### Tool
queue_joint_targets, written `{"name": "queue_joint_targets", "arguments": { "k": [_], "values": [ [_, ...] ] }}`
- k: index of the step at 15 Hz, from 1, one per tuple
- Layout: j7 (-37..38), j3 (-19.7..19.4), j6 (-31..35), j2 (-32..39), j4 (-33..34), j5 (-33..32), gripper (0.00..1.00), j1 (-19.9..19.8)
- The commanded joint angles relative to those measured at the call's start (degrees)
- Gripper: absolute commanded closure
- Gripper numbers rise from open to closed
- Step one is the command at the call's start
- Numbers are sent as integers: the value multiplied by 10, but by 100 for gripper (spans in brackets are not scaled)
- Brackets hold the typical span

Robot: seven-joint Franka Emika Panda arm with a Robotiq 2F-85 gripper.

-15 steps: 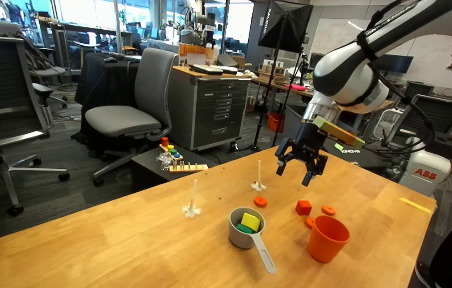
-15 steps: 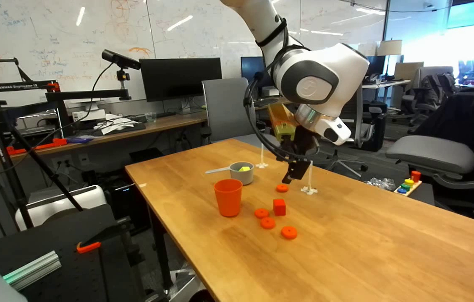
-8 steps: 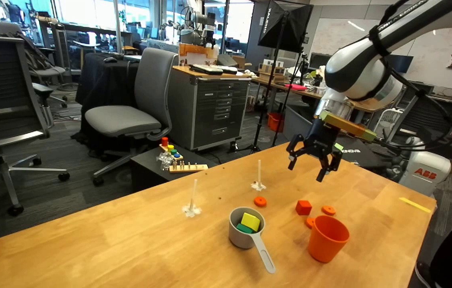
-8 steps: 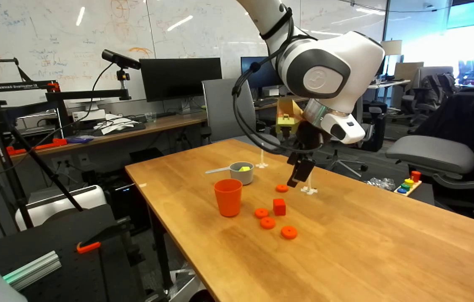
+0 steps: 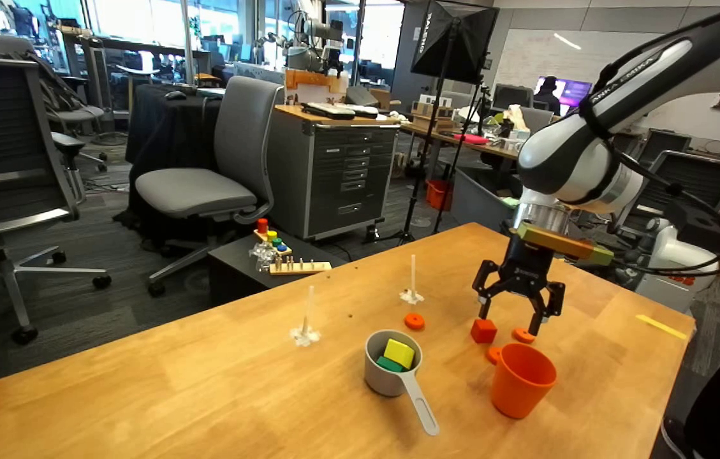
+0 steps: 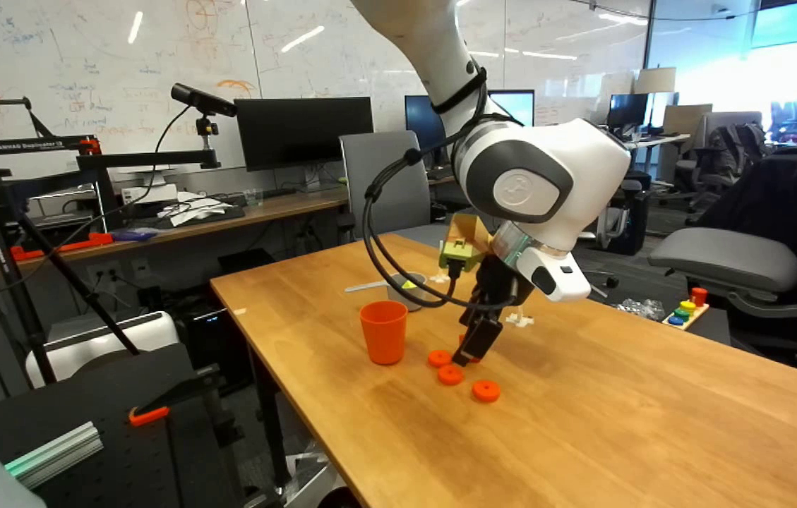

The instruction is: Put the square toys into the grey object.

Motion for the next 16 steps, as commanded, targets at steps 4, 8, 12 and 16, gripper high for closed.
{"name": "queue_joint_targets", "arguments": {
  "k": [4, 8, 12, 16],
  "values": [
    [16, -17, -3, -4, 4, -56, 0, 32],
    [4, -21, -12, -1, 20, -99, 0, 41],
    [-8, -14, -10, 4, 35, -123, 0, 45],
    [-26, -6, -9, 15, 50, -124, 0, 47]
  ]
}}
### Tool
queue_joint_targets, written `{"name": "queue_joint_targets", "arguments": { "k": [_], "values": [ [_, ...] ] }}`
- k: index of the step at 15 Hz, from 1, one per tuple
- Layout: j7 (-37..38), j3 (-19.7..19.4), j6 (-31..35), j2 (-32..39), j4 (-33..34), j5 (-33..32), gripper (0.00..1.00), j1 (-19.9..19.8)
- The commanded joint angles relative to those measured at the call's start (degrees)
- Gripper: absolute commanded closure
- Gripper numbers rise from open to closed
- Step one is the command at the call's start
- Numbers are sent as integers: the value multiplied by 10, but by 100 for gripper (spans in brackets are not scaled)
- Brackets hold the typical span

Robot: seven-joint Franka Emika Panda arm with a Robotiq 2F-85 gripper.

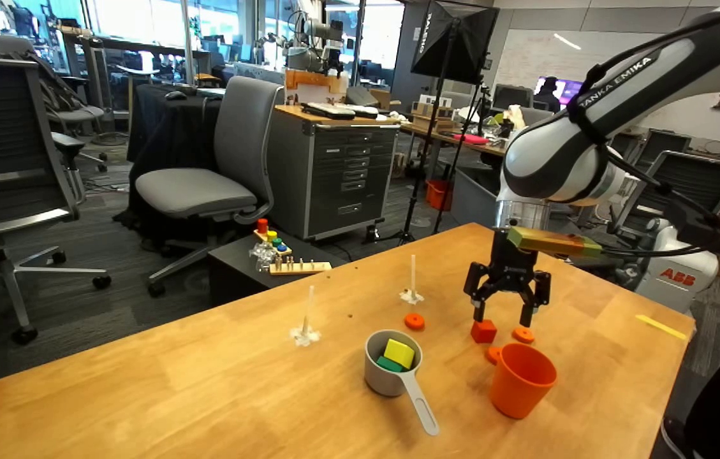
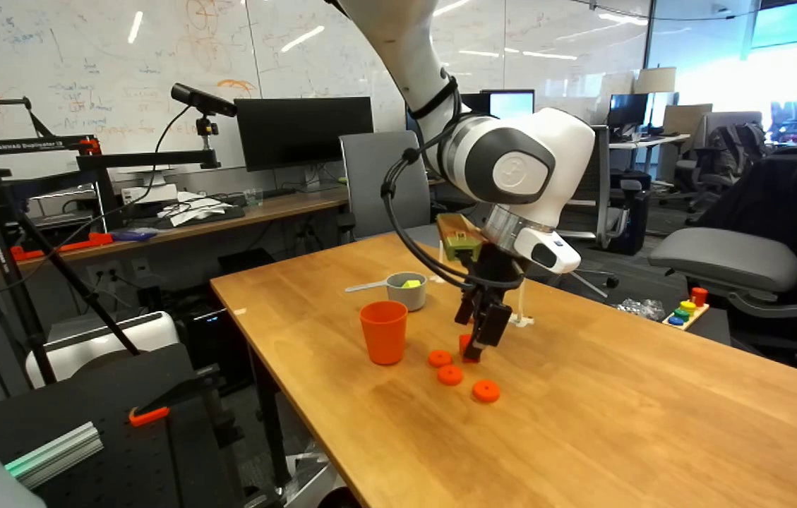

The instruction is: Put the square toys into the grey object.

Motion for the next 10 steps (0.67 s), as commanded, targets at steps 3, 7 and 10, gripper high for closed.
{"name": "queue_joint_targets", "arguments": {
  "k": [3, 7, 10],
  "values": [
    [-25, 2, -13, 18, 28, -9, 0, 3],
    [-39, 3, -17, 43, 50, -10, 0, -1],
    [-56, 5, -17, 66, 68, -16, 26, -1]
  ]
}}
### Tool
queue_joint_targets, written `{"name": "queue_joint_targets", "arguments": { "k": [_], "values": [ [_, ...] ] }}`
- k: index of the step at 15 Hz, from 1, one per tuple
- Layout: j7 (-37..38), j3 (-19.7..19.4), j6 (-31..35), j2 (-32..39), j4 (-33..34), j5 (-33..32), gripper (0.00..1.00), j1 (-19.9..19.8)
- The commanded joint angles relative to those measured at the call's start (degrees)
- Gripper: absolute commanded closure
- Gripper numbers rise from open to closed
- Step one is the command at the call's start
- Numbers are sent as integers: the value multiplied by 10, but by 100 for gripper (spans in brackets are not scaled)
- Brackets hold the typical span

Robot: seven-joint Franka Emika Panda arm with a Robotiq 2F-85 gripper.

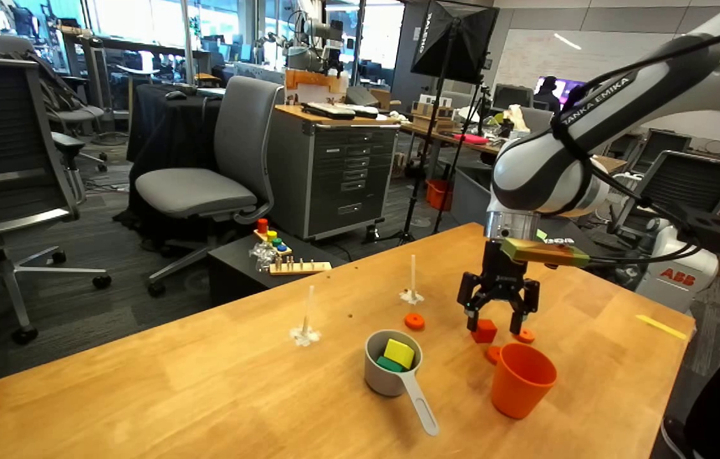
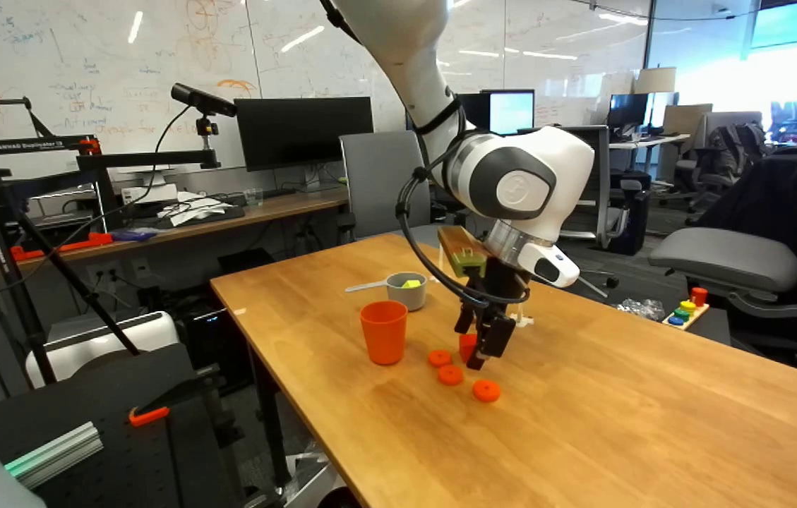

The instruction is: Put the square toys into the grey object.

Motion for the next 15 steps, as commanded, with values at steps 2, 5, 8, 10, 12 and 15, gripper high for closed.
{"name": "queue_joint_targets", "arguments": {
  "k": [2, 5, 8, 10, 12, 15],
  "values": [
    [-27, 2, -14, 34, 40, -22, 42, 0],
    [-31, 1, -15, 34, 44, -31, 64, 1],
    [-32, 0, -14, 25, 44, -34, 84, 2],
    [-34, 3, -11, 16, 41, -35, 87, 4],
    [-54, 25, -21, 2, 45, -4, 87, -16],
    [-85, 62, -24, -16, 51, 40, 87, -28]
  ]
}}
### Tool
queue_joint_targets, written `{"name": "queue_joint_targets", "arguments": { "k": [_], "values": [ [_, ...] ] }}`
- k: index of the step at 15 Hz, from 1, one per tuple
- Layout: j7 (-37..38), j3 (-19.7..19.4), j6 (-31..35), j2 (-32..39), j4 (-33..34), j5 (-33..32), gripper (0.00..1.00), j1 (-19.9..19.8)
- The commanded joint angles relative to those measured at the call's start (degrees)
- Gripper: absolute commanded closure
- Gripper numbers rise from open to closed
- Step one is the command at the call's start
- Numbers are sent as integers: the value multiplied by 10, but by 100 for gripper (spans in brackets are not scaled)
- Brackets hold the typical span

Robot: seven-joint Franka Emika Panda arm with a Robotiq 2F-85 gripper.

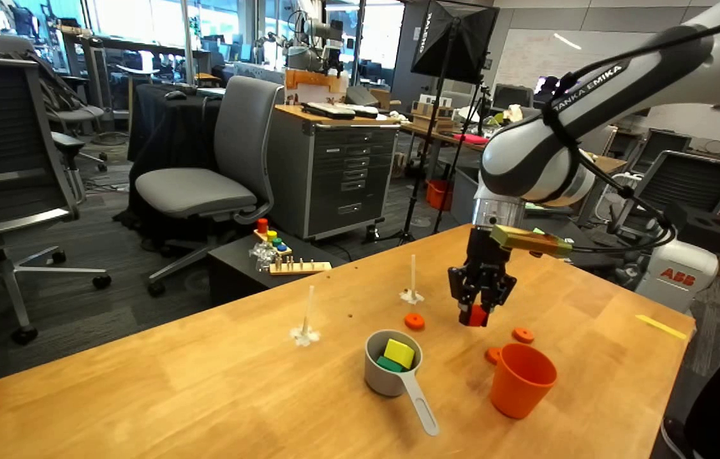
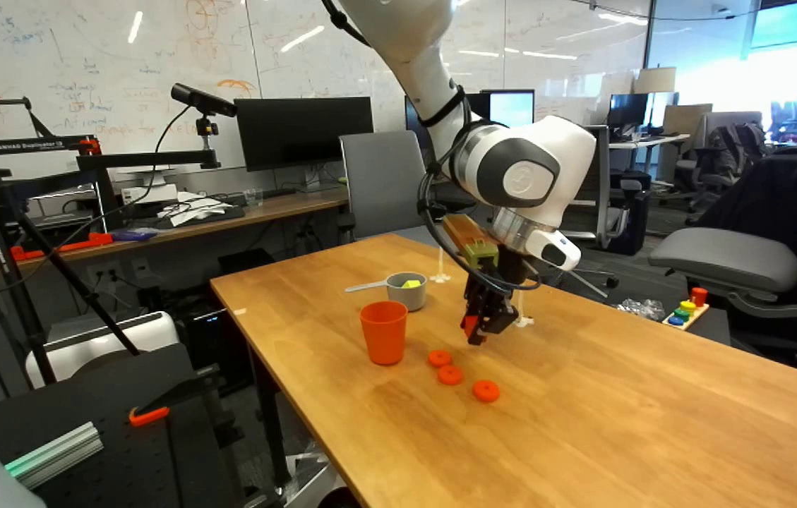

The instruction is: Put the square toys into the grey object.

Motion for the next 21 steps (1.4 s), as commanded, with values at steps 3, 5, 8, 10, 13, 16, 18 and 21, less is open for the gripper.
{"name": "queue_joint_targets", "arguments": {
  "k": [3, 5, 8, 10, 13, 16, 18, 21],
  "values": [
    [-64, 70, -41, -39, 33, 73, 87, -23],
    [-77, 85, -53, -44, 44, 91, 87, -20],
    [-106, 119, -73, -29, 57, 142, 87, -24],
    [-120, 132, -98, -11, 74, 176, 87, -26],
    [-124, 132, -127, 17, 101, 206, 87, -14],
    [-121, 126, -140, 40, 126, 218, 87, -6],
    [-113, 122, -146, 53, 140, 221, 37, -3],
    [-112, 120, -151, 68, 154, 219, 23, 0]
  ]
}}
